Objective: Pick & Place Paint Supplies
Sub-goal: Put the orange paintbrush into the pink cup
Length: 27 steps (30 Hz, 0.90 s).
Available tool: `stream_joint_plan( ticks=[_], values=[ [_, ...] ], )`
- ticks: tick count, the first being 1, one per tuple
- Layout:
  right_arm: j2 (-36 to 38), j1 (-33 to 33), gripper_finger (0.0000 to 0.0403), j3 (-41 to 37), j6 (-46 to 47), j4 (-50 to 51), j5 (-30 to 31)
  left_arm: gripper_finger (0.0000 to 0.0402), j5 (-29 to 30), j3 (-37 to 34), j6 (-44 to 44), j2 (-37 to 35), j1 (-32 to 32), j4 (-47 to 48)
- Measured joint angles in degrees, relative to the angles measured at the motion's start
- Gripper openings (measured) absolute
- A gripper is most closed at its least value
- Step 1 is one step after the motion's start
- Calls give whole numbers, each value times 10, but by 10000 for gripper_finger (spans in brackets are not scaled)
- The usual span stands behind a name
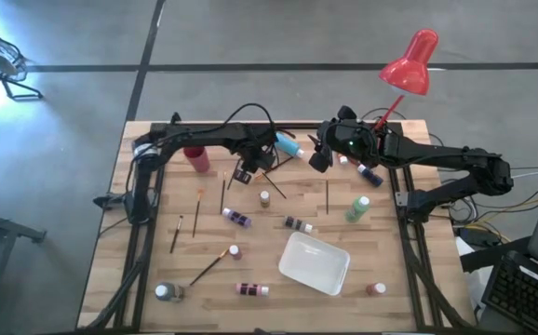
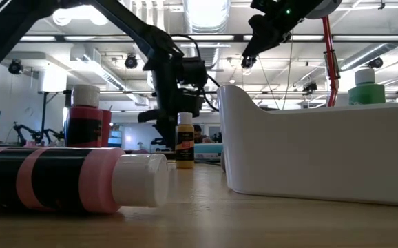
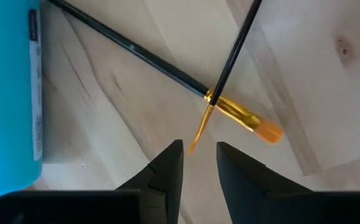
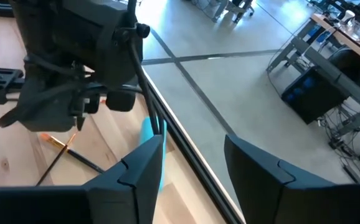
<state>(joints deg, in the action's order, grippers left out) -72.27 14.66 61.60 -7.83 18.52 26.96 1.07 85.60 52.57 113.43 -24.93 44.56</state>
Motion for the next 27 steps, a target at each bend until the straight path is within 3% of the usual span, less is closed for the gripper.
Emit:
stream_joint_plan(
  ticks=[13, 27],
  values=[
    [0, 0, 197, 0, 1, 6, 0, 103, 0, -3, 5, 2, 7, -11],
    [0, 0, 169, 0, 1, 6, 0, 103, 0, -5, 11, 21, 8, -21]
  ],
)
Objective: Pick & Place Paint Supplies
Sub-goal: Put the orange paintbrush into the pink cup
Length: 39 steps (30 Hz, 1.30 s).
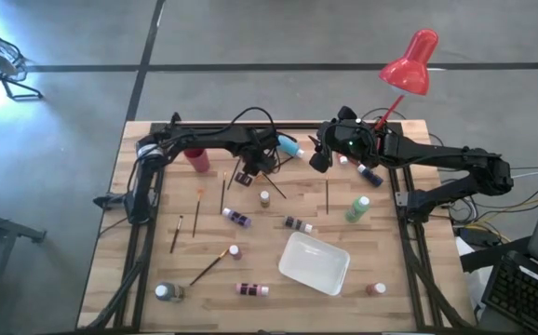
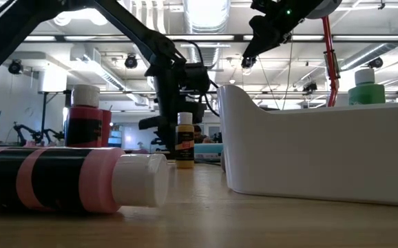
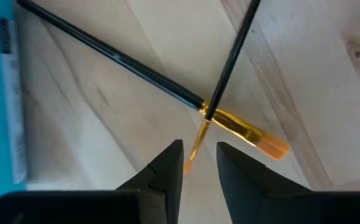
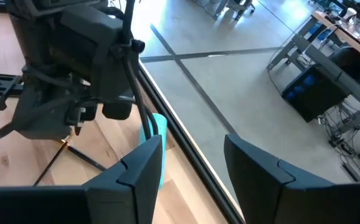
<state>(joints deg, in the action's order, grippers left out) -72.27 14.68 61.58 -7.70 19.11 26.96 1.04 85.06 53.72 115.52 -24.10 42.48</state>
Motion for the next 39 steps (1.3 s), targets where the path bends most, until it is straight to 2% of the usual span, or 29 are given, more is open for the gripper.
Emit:
stream_joint_plan(
  ticks=[9, 16, 31, 35, 39],
  values=[
    [0, 0, 187, 0, 0, 1, 0, 100, 1, 0, 2, 6, 0, -9],
    [0, 0, 196, 0, 0, 1, 0, 78, 1, 0, 5, 6, 0, -9],
    [0, -1, 167, 0, 0, 4, 0, 36, 5, 2, 5, 36, 0, -16],
    [0, -1, 168, 0, 0, 4, 0, 11, 6, 1, 5, 31, 0, -16],
    [0, 0, 178, 0, 0, 4, 0, 7, 8, 7, 2, 25, 0, -10]
  ],
)
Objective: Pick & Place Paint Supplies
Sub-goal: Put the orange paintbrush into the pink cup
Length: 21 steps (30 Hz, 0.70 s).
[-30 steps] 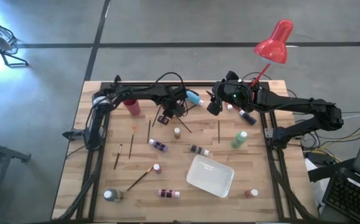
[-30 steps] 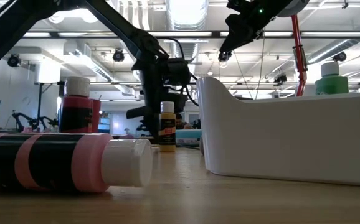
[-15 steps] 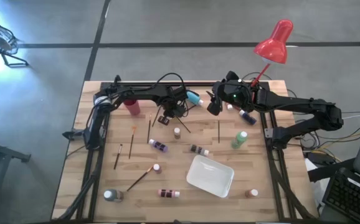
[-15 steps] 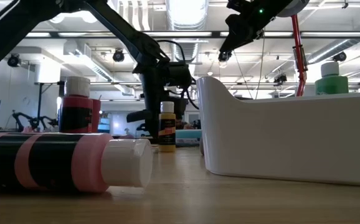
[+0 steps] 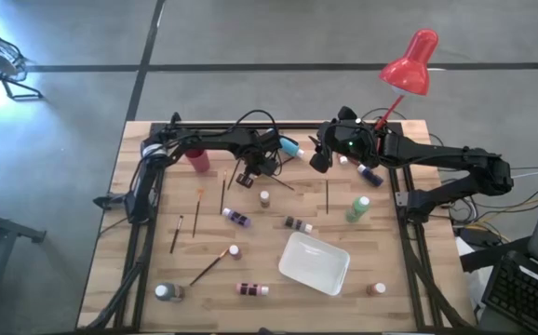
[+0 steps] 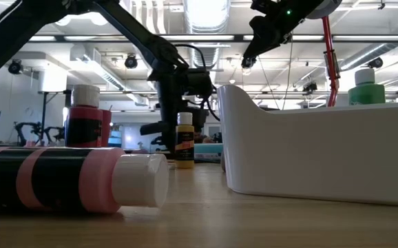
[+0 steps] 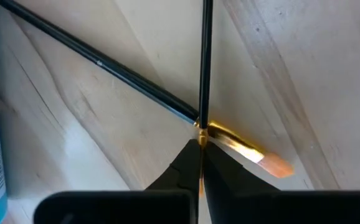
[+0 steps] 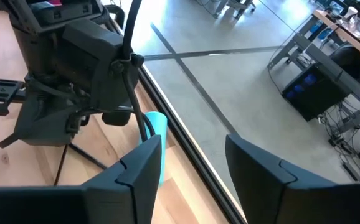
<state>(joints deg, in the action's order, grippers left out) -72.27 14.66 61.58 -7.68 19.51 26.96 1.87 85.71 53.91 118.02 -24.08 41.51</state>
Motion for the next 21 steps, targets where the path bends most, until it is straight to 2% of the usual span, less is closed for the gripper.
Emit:
stream_joint_plan(
  ticks=[12, 21],
  values=[
    [0, 0, 189, 0, 2, 0, 0, 5, 51, 88, -47, -32, -1, 87],
    [3, 0, 168, 0, 2, 16, 16, 5, 173, 83, -99, -156, 4, 153]
  ],
)
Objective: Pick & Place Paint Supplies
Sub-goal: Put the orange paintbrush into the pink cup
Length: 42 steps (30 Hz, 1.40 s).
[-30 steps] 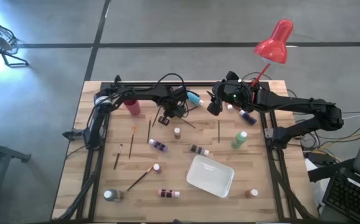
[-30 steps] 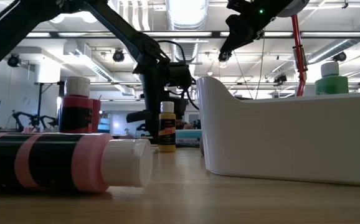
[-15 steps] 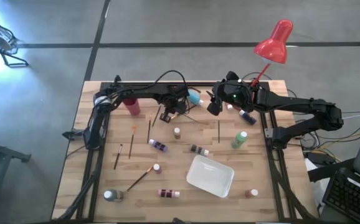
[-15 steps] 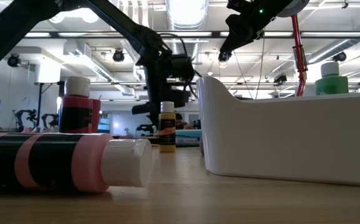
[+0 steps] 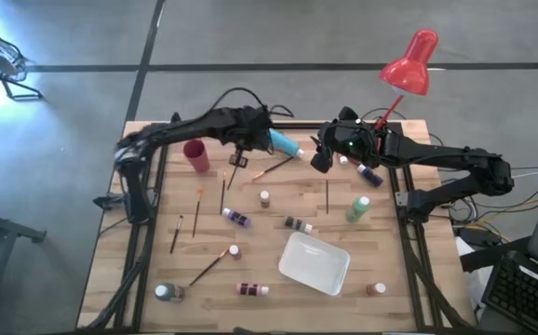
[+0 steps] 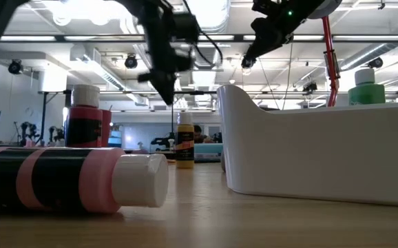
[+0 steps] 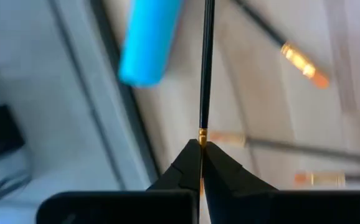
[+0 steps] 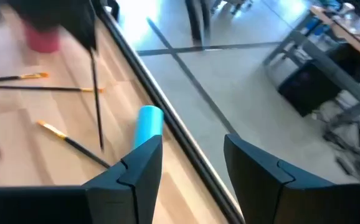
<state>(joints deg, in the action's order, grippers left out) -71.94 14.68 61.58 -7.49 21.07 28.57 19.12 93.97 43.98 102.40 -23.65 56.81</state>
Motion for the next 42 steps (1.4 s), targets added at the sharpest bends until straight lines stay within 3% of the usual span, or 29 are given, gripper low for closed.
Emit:
stream_joint_plan(
  ticks=[6, 13, 18, 21, 26, 32, 35, 42],
  values=[
    [1, 0, 173, 0, 0, 4, 16, 5, 103, -7, -31, -103, 14, 58],
    [1, 0, 189, 0, 0, 6, 16, 4, 257, -6, -82, -197, 36, 197],
    [1, 0, 191, 0, 9, 6, 16, 4, 299, -6, -147, -235, 41, 322],
    [1, 0, 185, 0, 14, 7, 16, 4, 311, -15, -165, -252, 42, 328],
    [1, 0, 173, 0, 19, 10, 15, 4, 337, -18, -113, -263, 45, 332],
    [1, 0, 175, 0, 32, 11, 15, 4, 430, -27, 33, -252, 44, 332],
    [1, 0, 183, 0, 41, 15, 15, 4, 447, -42, 69, -253, 44, 332],
    [1, 0, 194, 0, 41, 15, 15, 4, 503, -156, 159, -292, 58, 332]
  ],
)
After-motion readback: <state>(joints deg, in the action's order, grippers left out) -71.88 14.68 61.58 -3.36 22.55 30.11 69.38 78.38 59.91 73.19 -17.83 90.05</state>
